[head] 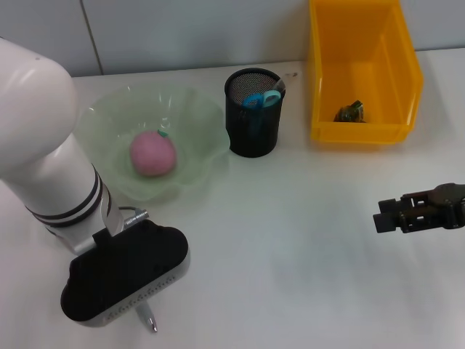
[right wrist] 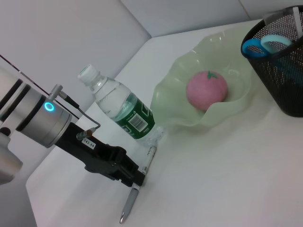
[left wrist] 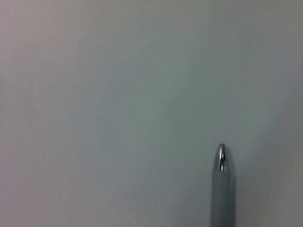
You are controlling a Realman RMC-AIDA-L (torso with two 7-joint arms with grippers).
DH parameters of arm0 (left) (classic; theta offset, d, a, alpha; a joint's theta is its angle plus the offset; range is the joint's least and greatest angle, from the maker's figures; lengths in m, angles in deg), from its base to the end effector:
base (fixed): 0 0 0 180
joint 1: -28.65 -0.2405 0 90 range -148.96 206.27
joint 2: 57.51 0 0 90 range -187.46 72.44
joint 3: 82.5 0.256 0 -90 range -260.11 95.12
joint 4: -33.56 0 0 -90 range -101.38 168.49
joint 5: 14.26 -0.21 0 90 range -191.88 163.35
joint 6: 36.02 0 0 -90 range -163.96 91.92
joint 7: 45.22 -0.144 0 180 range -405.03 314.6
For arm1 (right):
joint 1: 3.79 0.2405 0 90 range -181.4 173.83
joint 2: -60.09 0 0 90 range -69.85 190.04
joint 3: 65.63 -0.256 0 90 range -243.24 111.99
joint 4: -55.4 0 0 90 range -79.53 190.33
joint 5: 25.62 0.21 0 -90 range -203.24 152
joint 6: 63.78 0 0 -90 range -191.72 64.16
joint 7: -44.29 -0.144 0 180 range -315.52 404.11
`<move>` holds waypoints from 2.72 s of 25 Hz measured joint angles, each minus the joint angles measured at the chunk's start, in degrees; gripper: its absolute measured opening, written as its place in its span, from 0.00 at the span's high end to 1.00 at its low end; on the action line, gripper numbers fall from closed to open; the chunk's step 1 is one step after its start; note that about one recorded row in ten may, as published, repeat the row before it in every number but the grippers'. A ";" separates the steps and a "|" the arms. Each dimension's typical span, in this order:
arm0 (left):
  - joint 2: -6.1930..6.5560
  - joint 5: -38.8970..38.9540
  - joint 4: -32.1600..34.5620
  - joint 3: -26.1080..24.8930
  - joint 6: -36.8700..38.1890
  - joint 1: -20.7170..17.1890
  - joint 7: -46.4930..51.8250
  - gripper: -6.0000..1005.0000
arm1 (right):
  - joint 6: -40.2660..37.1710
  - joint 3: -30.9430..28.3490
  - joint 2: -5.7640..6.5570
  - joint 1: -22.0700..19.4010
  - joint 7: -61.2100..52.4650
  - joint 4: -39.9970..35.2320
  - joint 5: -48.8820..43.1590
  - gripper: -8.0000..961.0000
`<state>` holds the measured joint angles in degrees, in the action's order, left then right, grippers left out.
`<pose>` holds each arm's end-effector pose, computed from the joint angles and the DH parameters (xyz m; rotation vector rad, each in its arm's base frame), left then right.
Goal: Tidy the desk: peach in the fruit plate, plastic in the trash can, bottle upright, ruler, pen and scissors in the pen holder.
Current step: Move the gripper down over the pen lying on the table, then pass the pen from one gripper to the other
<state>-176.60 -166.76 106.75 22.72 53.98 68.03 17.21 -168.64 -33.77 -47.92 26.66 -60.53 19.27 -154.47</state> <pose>-0.1668 0.3192 -0.0666 2.2320 -1.4517 -0.9094 0.3035 0.3045 0.0733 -2.7551 1.3090 0.5219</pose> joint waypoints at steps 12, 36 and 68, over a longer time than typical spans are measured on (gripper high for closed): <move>0.00 -0.04 -0.86 0.13 -0.86 -0.13 -1.44 0.71 | -0.66 -0.31 0.00 -0.22 -0.77 0.00 0.00 0.31; 0.12 0.20 -0.23 -1.25 -1.35 -0.50 -2.68 0.87 | -1.46 -0.40 0.05 -0.16 -2.00 -0.58 0.06 0.32; -0.06 107.34 -34.39 -24.45 9.28 -14.28 7.13 0.87 | -8.51 -9.17 0.93 -3.16 14.76 -7.35 2.71 0.33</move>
<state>-176.66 -59.42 72.36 -1.73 63.26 53.75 24.34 -177.14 -42.94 -46.99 23.50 -45.77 11.92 -151.76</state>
